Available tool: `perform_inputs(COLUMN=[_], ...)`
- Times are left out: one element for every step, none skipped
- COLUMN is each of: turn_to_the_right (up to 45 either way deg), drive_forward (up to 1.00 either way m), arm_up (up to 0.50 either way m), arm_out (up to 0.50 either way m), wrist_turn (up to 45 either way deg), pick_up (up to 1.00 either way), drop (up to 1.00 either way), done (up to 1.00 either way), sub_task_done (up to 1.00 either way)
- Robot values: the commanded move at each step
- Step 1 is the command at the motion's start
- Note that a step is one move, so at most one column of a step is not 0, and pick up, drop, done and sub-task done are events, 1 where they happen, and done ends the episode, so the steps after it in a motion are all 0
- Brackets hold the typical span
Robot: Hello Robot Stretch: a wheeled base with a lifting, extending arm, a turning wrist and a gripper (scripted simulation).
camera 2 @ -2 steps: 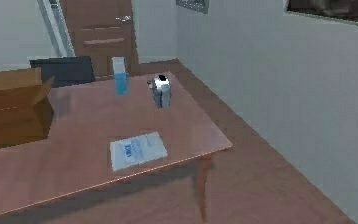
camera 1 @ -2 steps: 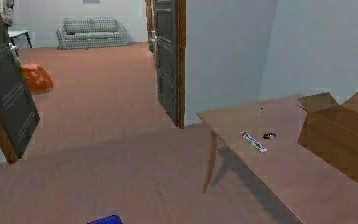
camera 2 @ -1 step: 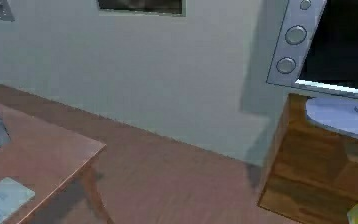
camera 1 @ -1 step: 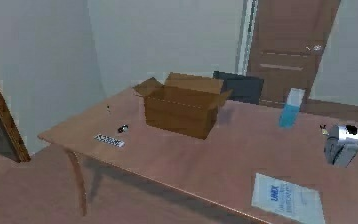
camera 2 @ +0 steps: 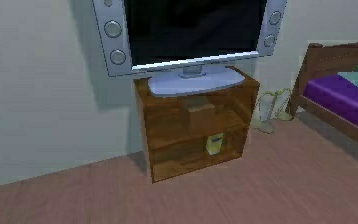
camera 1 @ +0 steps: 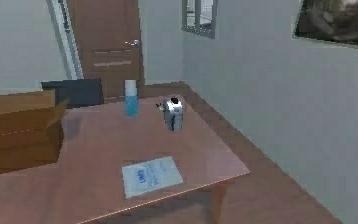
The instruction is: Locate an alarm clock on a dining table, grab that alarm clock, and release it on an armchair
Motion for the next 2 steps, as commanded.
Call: perform_inputs(turn_to_the_right=[36.0,0.0], drive_forward=[0.0,0.6], arm_up=[0.0,0.0], arm_out=[0.0,0.0], wrist_turn=[0.0,0.0], pick_up=[0.0,0.0], drop=[0.0,0.0], done=[0.0,0.0], sub_task_done=[0.0,0.0])
